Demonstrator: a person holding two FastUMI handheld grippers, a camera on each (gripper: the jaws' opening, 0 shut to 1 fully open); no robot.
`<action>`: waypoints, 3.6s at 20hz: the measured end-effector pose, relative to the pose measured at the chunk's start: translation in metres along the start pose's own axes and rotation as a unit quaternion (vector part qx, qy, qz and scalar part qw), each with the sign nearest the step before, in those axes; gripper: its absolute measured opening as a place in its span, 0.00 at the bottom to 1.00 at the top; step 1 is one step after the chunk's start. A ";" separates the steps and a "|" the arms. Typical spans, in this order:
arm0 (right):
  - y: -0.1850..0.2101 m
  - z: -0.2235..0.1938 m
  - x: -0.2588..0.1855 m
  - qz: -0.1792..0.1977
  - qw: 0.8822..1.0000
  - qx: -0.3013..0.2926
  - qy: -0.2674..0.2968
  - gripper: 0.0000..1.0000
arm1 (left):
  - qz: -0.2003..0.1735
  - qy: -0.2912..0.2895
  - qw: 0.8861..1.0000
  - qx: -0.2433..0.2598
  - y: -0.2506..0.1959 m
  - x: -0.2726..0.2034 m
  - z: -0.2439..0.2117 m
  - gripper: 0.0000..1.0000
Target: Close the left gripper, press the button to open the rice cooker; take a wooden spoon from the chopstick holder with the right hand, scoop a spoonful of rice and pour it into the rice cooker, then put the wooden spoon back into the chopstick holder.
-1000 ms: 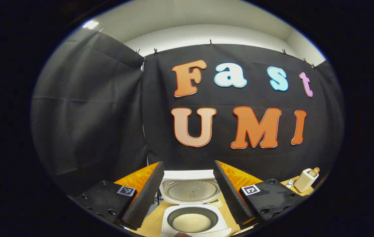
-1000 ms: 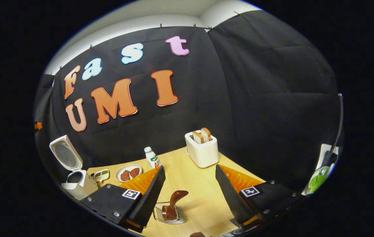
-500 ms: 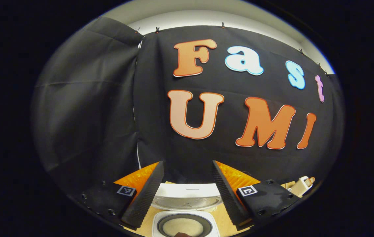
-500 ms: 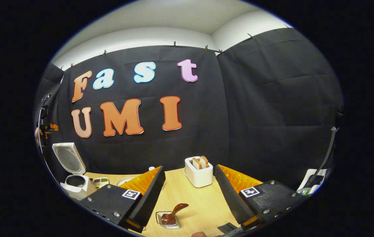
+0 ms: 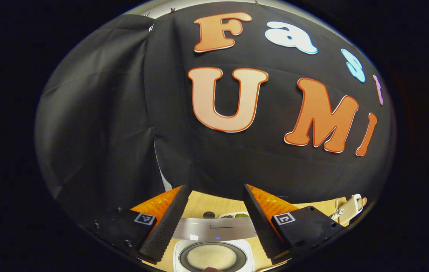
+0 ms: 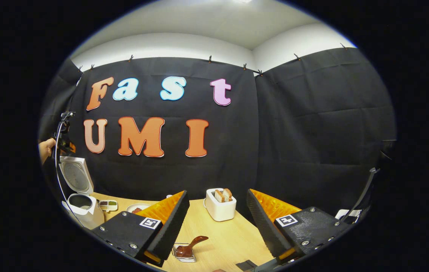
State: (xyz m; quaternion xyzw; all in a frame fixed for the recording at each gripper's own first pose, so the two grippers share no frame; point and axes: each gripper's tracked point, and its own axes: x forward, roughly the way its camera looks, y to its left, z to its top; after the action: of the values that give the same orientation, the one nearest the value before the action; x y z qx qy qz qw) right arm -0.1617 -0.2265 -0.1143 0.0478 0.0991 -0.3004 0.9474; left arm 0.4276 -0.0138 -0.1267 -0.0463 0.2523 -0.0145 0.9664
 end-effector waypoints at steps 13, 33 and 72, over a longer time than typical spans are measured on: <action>0.023 -0.012 0.016 0.073 0.997 -0.009 0.002 0.95 | -0.006 0.128 0.992 0.009 -0.005 -0.070 -0.082 0.99; 0.080 -0.029 0.022 0.179 0.984 -0.011 0.017 0.95 | 0.048 0.296 0.954 0.020 0.002 -0.112 -0.305 1.00; 0.241 0.014 0.050 0.291 0.956 0.008 -0.035 0.95 | 0.002 -0.200 0.979 0.038 -0.065 -0.313 -0.131 0.92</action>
State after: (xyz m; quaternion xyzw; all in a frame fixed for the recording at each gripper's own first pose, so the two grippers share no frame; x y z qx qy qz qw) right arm 0.0199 -0.0604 -0.1035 0.0718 0.0448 -0.0143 0.9963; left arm 0.0904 -0.0733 -0.0823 -0.0115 0.0535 -0.0127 0.9984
